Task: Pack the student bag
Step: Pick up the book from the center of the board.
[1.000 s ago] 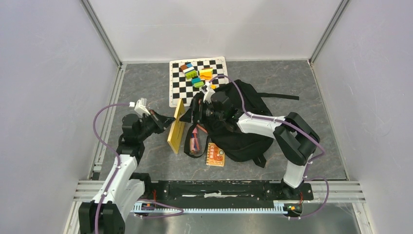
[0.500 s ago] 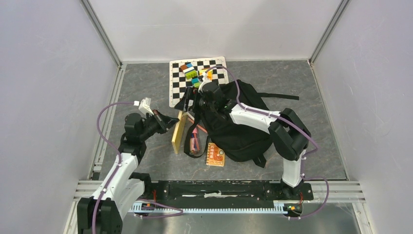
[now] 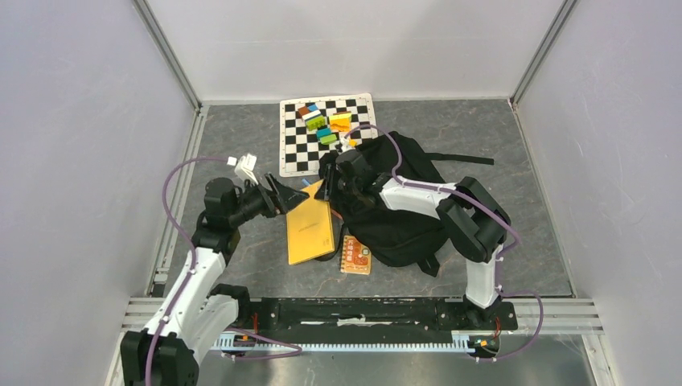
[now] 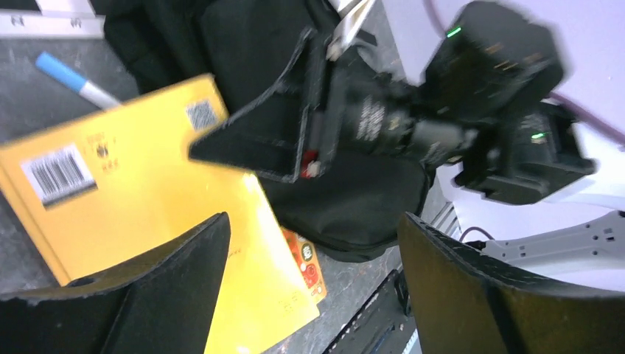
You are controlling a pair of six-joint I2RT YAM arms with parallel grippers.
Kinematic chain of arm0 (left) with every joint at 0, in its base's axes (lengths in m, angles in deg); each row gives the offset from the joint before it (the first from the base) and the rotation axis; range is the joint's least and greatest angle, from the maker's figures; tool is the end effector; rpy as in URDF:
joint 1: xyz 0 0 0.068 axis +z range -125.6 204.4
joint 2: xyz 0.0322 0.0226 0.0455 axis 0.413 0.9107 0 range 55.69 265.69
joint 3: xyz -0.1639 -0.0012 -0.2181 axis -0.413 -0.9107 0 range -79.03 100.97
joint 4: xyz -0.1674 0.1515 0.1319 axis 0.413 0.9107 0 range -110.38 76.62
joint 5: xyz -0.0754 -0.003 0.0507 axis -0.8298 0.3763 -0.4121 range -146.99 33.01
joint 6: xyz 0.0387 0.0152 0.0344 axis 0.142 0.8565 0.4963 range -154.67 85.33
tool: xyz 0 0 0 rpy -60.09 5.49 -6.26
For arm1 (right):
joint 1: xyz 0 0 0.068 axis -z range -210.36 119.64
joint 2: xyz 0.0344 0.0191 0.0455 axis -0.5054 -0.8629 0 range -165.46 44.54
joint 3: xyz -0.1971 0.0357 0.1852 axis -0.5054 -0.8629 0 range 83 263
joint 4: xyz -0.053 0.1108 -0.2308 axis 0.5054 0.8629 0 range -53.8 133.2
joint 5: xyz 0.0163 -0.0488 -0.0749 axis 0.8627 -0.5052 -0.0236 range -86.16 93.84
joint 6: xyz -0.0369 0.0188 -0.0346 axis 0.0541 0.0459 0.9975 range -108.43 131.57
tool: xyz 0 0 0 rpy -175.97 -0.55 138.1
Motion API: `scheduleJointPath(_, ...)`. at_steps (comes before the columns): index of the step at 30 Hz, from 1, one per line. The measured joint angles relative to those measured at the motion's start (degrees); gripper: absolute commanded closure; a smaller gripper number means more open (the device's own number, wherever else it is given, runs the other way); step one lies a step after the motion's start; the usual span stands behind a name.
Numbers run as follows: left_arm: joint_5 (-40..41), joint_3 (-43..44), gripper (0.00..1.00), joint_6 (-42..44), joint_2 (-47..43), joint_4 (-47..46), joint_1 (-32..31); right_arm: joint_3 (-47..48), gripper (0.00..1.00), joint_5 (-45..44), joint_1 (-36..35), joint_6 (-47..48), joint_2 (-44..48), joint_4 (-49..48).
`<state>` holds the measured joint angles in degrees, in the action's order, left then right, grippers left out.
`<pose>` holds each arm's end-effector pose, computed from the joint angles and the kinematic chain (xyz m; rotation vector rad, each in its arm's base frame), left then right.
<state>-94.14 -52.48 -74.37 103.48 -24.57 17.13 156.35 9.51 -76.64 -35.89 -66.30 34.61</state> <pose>0.1863 -0.0454 0.2461 -0.0782 1.9718 -1.1544 0.2971 0.3157 0.1944 -0.0358 2.3876 0.9703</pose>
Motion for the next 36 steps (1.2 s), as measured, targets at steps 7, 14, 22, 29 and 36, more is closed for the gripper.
scheduleJointPath(7,1.03,10.91,0.01,7.96,-3.82,13.05,0.0,-6.21,1.0,1.55,0.02,-3.34,4.0,-5.88)
scheduleJointPath(14,1.75,11.61,0.0,9.55,-5.64,19.17,0.0,-11.45,1.0,4.79,-0.04,-2.78,6.69,-12.59)
scheduleJointPath(22,3.72,12.15,0.0,7.08,-12.13,22.4,0.0,-13.27,1.0,3.74,0.72,5.51,23.47,-10.21)
scheduleJointPath(29,-1.57,16.68,0.0,3.93,-14.05,22.6,0.0,-15.5,1.0,-0.04,2.19,12.28,48.28,-8.79)
scheduleJointPath(36,-12.61,19.43,0.0,3.08,-13.25,21.0,-0.2,-18.75,1.0,2.01,2.16,13.79,59.3,-8.46)
